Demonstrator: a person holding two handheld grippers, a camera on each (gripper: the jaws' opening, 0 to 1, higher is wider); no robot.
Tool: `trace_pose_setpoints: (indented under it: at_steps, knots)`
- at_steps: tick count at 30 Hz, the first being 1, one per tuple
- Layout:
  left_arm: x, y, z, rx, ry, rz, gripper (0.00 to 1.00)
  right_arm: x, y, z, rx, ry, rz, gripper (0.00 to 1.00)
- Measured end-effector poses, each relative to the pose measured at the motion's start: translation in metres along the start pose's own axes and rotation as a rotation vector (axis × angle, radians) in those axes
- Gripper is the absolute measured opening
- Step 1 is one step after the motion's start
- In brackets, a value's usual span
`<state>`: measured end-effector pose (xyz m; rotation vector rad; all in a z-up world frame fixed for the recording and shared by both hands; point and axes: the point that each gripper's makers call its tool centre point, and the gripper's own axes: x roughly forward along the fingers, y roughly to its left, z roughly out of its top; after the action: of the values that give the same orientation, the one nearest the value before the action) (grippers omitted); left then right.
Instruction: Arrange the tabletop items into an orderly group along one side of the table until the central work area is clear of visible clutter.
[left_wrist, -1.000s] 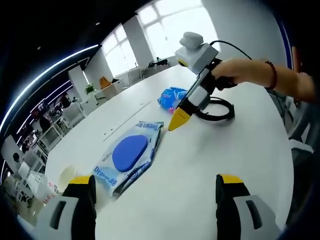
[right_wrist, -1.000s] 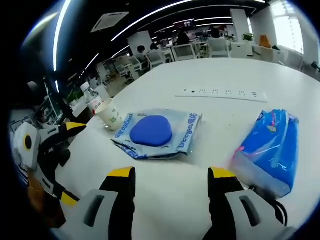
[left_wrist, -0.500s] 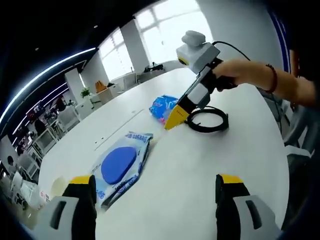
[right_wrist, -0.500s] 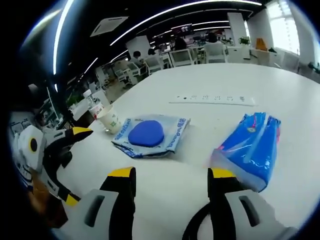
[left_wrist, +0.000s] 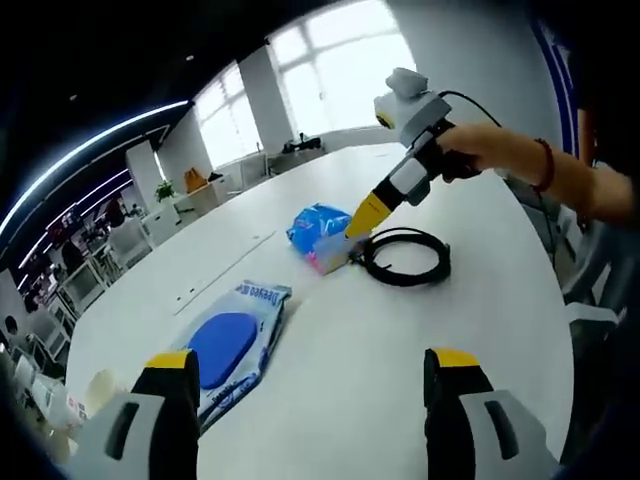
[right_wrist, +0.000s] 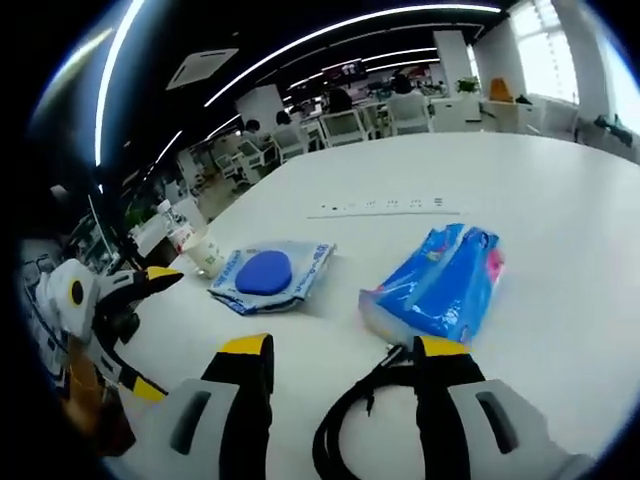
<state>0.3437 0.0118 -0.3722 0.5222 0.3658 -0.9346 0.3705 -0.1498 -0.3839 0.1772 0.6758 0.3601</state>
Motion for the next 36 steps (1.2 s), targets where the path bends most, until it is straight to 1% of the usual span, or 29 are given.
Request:
trace_pose_setpoints:
  at_steps: [2,5,7,9,11,14,15,17,23,27,30,32,36]
  knots:
    - [0.002,-0.002,0.001,0.004,0.000,-0.006,0.92,-0.005,-0.009,-0.002,0.010,0.000,-0.013,0.54]
    - [0.005,-0.003,0.004,0.007,0.000,-0.006,0.92,-0.009,-0.016,-0.003,0.015,-0.004,-0.022,0.53]
    - [0.006,-0.004,0.007,0.007,-0.008,-0.009,0.88,-0.011,-0.019,-0.004,0.017,0.001,-0.029,0.53]
    - [0.009,-0.005,0.010,0.008,-0.018,-0.009,0.81,-0.013,-0.024,-0.004,0.009,0.003,-0.043,0.52]
    - [0.012,-0.008,0.012,0.018,-0.027,-0.017,0.78,-0.015,-0.028,-0.005,0.009,0.002,-0.051,0.51]
    - [0.020,-0.008,0.017,0.013,-0.036,-0.022,0.78,-0.016,-0.028,-0.005,0.009,0.002,-0.052,0.51]
    - [0.022,-0.009,0.019,0.012,-0.039,-0.023,0.78,-0.018,-0.036,-0.005,0.016,-0.001,-0.070,0.51]
    - [0.028,-0.010,0.022,0.010,-0.044,-0.029,0.78,-0.019,-0.040,-0.007,0.013,0.002,-0.078,0.51]
    - [0.040,-0.014,0.024,0.024,-0.038,-0.043,0.78,-0.020,-0.049,-0.010,0.024,0.006,-0.088,0.51]
    - [0.047,-0.013,0.029,0.045,-0.037,-0.043,0.75,-0.019,-0.056,-0.011,0.034,0.014,-0.095,0.50]
    - [0.053,-0.011,0.038,0.045,-0.057,-0.042,0.75,-0.019,-0.061,-0.012,0.035,0.022,-0.102,0.50]
    - [0.058,-0.012,0.041,0.043,-0.059,-0.049,0.74,-0.019,-0.064,-0.013,0.035,0.023,-0.105,0.49]
    - [0.067,-0.014,0.044,0.055,-0.056,-0.057,0.73,-0.018,-0.071,-0.012,0.053,0.021,-0.108,0.49]
